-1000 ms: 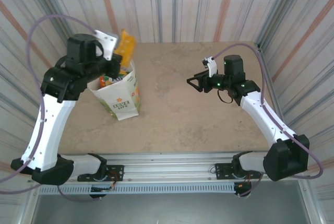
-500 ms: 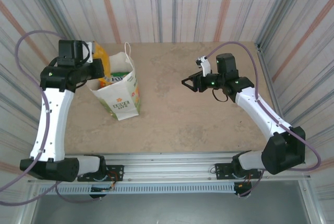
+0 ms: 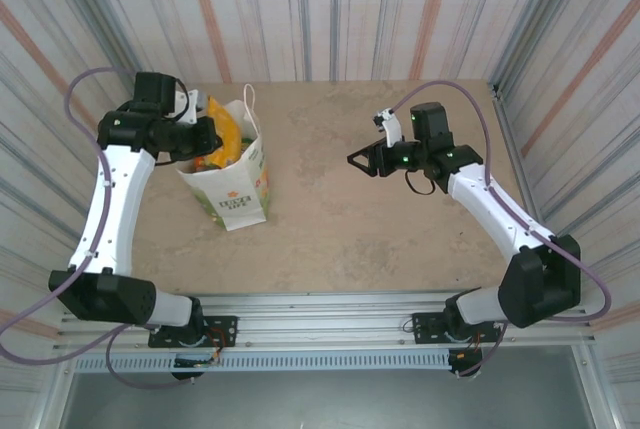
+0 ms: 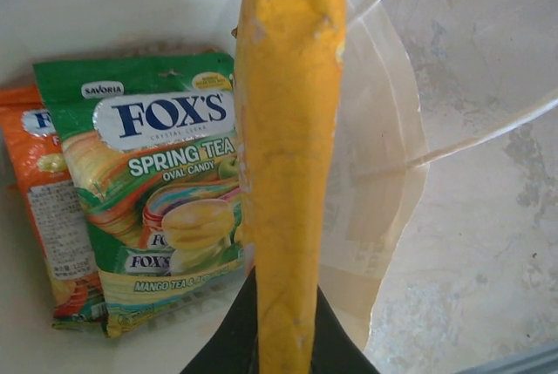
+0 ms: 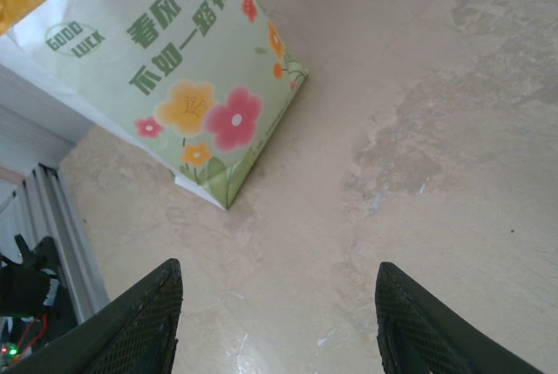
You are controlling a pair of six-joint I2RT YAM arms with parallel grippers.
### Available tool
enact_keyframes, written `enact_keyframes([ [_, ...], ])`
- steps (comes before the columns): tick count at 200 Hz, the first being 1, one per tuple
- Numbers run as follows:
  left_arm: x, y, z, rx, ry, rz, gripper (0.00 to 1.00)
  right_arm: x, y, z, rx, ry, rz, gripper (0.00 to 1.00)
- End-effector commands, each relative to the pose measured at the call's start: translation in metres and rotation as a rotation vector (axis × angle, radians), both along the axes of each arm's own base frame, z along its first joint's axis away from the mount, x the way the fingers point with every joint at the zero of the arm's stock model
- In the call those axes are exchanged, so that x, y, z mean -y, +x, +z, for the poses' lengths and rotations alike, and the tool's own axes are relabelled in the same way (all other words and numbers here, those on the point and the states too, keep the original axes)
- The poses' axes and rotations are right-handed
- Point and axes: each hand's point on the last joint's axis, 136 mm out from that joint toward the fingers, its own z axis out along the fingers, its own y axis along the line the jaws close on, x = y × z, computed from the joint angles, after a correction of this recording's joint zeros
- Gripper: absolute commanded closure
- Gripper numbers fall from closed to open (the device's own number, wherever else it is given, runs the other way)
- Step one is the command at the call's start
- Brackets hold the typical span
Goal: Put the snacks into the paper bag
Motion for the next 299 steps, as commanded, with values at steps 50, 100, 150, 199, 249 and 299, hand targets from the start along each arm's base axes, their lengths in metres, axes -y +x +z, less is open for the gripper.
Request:
enact_keyframes([
  [50, 0.026, 0.028, -0.018, -0.014, -0.234, -0.031, 0.96, -0.006, 0.004, 0.001, -0.031, 0.001, -0.004, 0.41],
  [100, 0.006, 0.031, -0.045, -0.080, -0.144, 0.032, 0.76, -0.006, 0.005, -0.004, -0.043, -0.004, -0.004, 0.41],
  [150, -0.046, 0.020, -0.032, -0.077, 0.165, 0.139, 0.45, -0.007, 0.006, -0.006, -0.053, -0.009, -0.006, 0.41],
  [199, -0.014, 0.024, 0.023, 0.141, 0.072, 0.008, 0.42, -0.010, 0.007, -0.003, -0.050, -0.010, -0.003, 0.41],
  [249, 0.042, 0.022, 0.050, 0.283, 0.033, -0.198, 0.36, -0.014, 0.008, -0.002, -0.050, -0.010, 0.005, 0.41],
  [299, 0.056, 0.044, 0.015, 0.199, 0.132, -0.195, 0.27, -0.014, 0.007, -0.005, -0.054, -0.013, 0.005, 0.41],
])
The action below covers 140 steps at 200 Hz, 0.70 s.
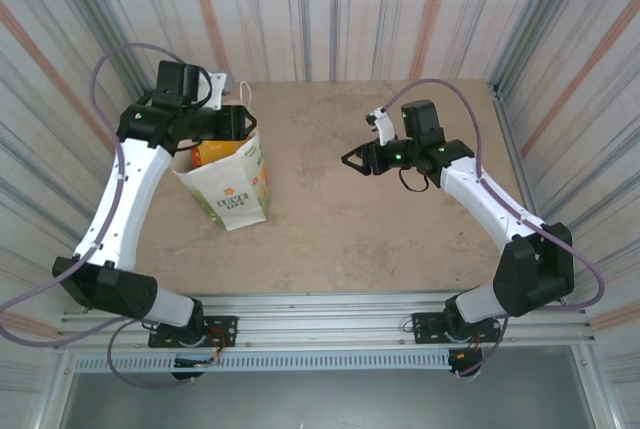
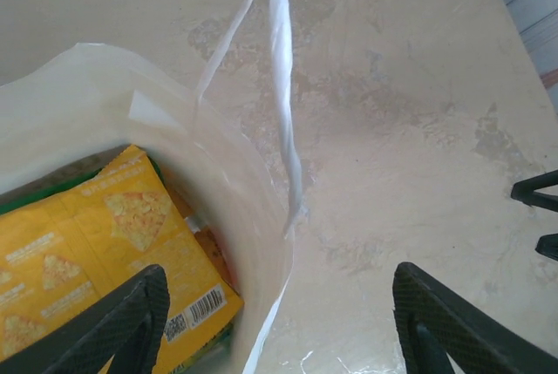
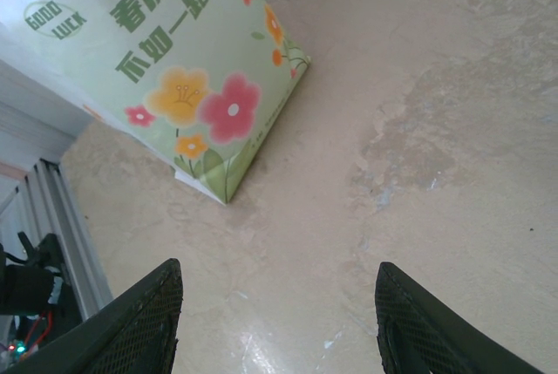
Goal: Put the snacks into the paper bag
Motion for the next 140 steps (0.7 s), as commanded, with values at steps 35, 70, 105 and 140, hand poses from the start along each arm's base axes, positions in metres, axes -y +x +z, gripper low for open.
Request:
enact_keyframes([
  [35, 0.013, 0.029, -0.040, -0.090, 0.123, 0.019, 0.27, -0.001, 0.000, 0.001, -0.018, -0.014, -0.007, 0.41],
  [70, 0.021, 0.038, -0.060, -0.137, 0.172, 0.022, 0.35, 0.002, -0.001, -0.004, -0.020, -0.038, -0.012, 0.41],
  [105, 0.032, 0.041, -0.060, -0.132, 0.198, 0.009, 0.73, 0.003, -0.001, -0.008, -0.023, -0.049, -0.012, 0.41],
  [140, 0.055, 0.040, -0.048, -0.095, 0.191, -0.043, 0.93, 0.002, -0.001, -0.009, -0.025, -0.045, -0.007, 0.40],
])
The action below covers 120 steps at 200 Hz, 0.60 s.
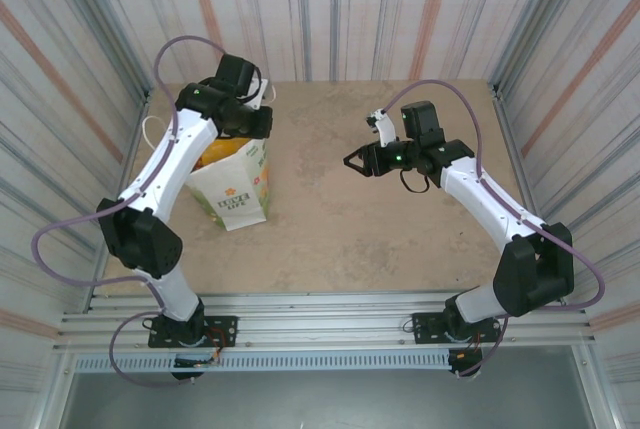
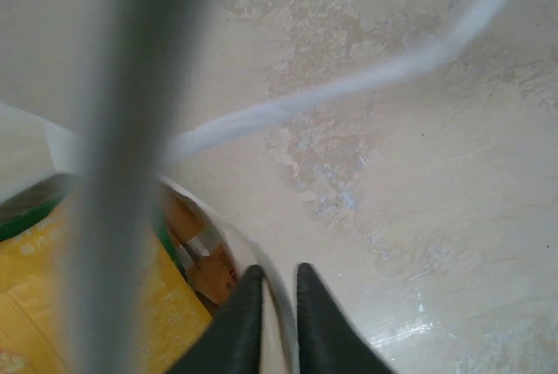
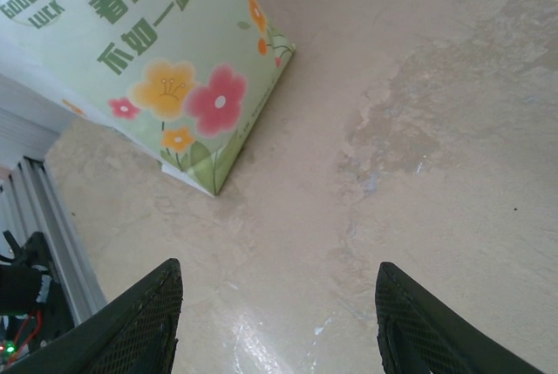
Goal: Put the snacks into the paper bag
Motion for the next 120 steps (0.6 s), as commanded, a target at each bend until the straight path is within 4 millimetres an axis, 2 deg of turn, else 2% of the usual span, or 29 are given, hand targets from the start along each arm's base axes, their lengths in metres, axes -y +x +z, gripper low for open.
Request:
enact_keyframes([
  [1, 0.015, -0.001, 0.016, 0.034, -0.001, -0.034, 0.93, -0.002, 0.000, -0.002, -0.005, -0.013, 0.013, 0.40],
  [21, 0.031, -0.003, 0.021, 0.044, -0.019, -0.060, 1.00, -0.001, 0.002, -0.002, -0.010, -0.015, -0.004, 0.40],
  [57, 0.068, -0.007, 0.032, 0.062, -0.055, -0.120, 1.00, 0.006, 0.003, -0.010, -0.029, -0.045, -0.048, 0.40],
  [120, 0.157, -0.015, 0.040, 0.077, -0.127, -0.254, 1.00, 0.038, 0.007, -0.025, -0.101, -0.084, -0.184, 0.40],
])
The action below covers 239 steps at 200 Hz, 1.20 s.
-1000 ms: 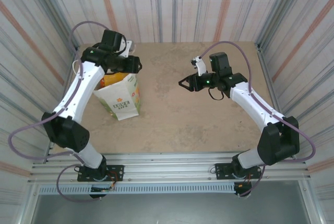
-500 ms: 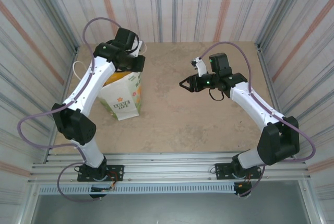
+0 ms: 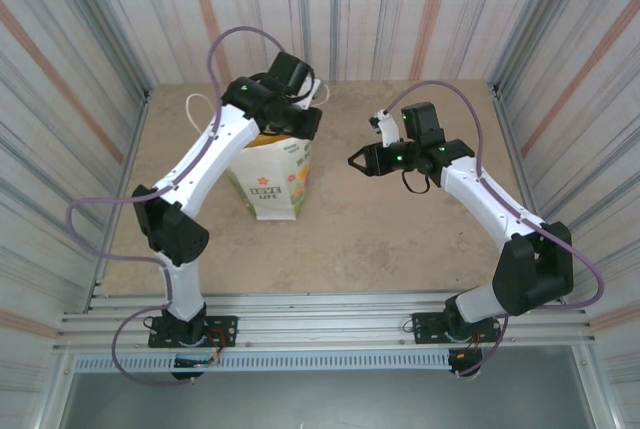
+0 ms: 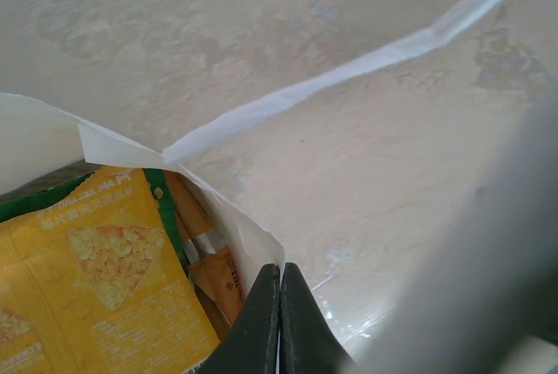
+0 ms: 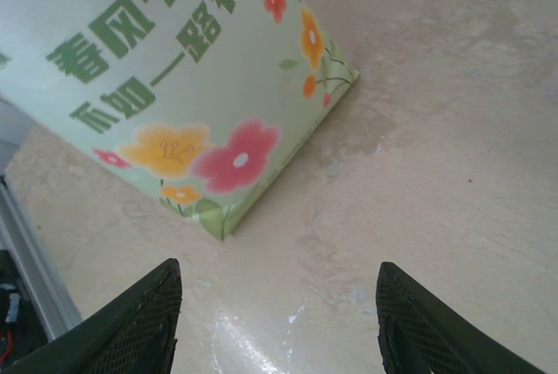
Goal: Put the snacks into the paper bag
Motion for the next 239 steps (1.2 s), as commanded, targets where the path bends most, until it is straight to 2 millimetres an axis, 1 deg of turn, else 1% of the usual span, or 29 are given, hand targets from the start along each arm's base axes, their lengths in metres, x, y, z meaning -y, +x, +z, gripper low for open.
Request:
enact_keyframes([
  [1, 0.041, -0.001, 0.024, 0.045, -0.099, -0.058, 1.00, 0.021, -0.004, -0.011, -0.064, -0.024, -0.089, 0.40],
  [21, 0.071, -0.006, 0.029, 0.055, -0.127, -0.106, 1.00, 0.035, -0.003, -0.012, -0.070, -0.027, -0.141, 0.40],
  [36, 0.087, -0.009, 0.032, 0.069, -0.141, -0.131, 1.00, 0.045, -0.003, -0.011, -0.070, -0.022, -0.175, 0.40],
  [43, 0.090, -0.011, 0.040, 0.084, -0.154, -0.140, 0.94, 0.050, -0.003, -0.011, -0.072, -0.020, -0.190, 0.40],
  [44, 0.092, -0.009, 0.033, 0.074, -0.146, -0.140, 0.93, 0.050, -0.004, -0.011, -0.072, -0.019, -0.192, 0.40],
  [46, 0.094, -0.008, 0.029, 0.068, -0.141, -0.141, 0.90, 0.051, -0.003, -0.011, -0.073, -0.018, -0.197, 0.40],
  [49, 0.096, -0.007, 0.028, 0.069, -0.140, -0.141, 0.87, 0.052, -0.004, -0.011, -0.075, -0.016, -0.199, 0.40],
  [59, 0.096, -0.007, 0.032, 0.083, -0.140, -0.142, 0.74, 0.057, -0.005, -0.011, -0.077, -0.015, -0.213, 0.40],
  [78, 0.091, -0.008, 0.046, 0.125, -0.135, -0.145, 0.62, 0.061, -0.006, -0.010, -0.072, -0.012, -0.224, 0.39],
  [85, 0.090, -0.007, 0.046, 0.136, -0.125, -0.148, 0.60, 0.063, -0.007, -0.008, -0.070, -0.009, -0.228, 0.39],
  [87, 0.086, -0.010, 0.058, 0.156, -0.137, -0.148, 0.59, 0.063, -0.006, -0.008, -0.067, -0.009, -0.230, 0.39],
  [91, 0.083, -0.012, 0.065, 0.173, -0.140, -0.149, 0.58, 0.064, -0.007, -0.007, -0.069, -0.007, -0.231, 0.39],
  [117, 0.065, -0.021, 0.095, 0.259, -0.130, -0.143, 0.50, 0.069, -0.003, -0.006, -0.065, 0.000, -0.254, 0.36],
  [135, 0.043, -0.030, 0.118, 0.331, -0.110, -0.126, 0.43, 0.075, 0.001, -0.004, -0.058, 0.004, -0.278, 0.35],
  [141, 0.034, -0.033, 0.121, 0.352, -0.092, -0.114, 0.41, 0.077, 0.002, -0.004, -0.051, 0.005, -0.285, 0.34],
  [159, 0.004, -0.043, 0.134, 0.431, -0.046, -0.075, 0.36, 0.087, 0.007, -0.004, -0.038, 0.000, -0.320, 0.33],
  [171, -0.020, -0.053, 0.146, 0.494, -0.022, -0.039, 0.33, 0.095, 0.010, -0.005, -0.024, -0.006, -0.348, 0.33],
  [178, -0.033, -0.058, 0.146, 0.523, 0.001, -0.017, 0.32, 0.101, 0.012, -0.004, -0.016, -0.006, -0.365, 0.33],
  [179, -0.036, -0.059, 0.150, 0.534, -0.003, -0.012, 0.31, 0.101, 0.012, -0.004, -0.015, -0.007, -0.367, 0.33],
  [188, -0.055, -0.066, 0.150, 0.571, 0.022, 0.024, 0.26, 0.109, 0.015, -0.004, -0.003, -0.008, -0.391, 0.32],
  [194, -0.068, -0.069, 0.149, 0.596, 0.037, 0.049, 0.20, 0.114, 0.016, -0.005, 0.003, -0.011, -0.406, 0.32],
  [195, -0.071, -0.070, 0.152, 0.605, 0.033, 0.056, 0.18, 0.115, 0.016, -0.005, 0.006, -0.011, -0.409, 0.32],
  [202, -0.085, -0.072, 0.146, 0.619, 0.045, 0.090, 0.11, 0.121, 0.018, -0.006, 0.012, -0.014, -0.427, 0.32],
  [207, -0.097, -0.076, 0.148, 0.638, 0.035, 0.115, 0.02, 0.126, 0.019, -0.007, 0.018, -0.017, -0.443, 0.32],
  [217, -0.119, -0.078, 0.134, 0.640, 0.033, 0.172, 0.01, 0.137, 0.022, -0.010, 0.031, -0.024, -0.477, 0.29],
  [225, -0.138, -0.078, 0.123, 0.643, 0.029, 0.222, 0.01, 0.146, 0.025, -0.014, 0.044, -0.034, -0.509, 0.25],
  [233, -0.157, -0.078, 0.110, 0.648, 0.030, 0.277, 0.01, 0.156, 0.026, -0.019, 0.052, -0.044, -0.541, 0.16],
  [236, -0.164, -0.079, 0.107, 0.654, 0.030, 0.296, 0.01, 0.159, 0.027, -0.020, 0.057, -0.046, -0.552, 0.04],
  [239, -0.173, -0.078, 0.101, 0.657, 0.034, 0.320, 0.01, 0.163, 0.028, -0.022, 0.061, -0.047, -0.562, 0.00],
])
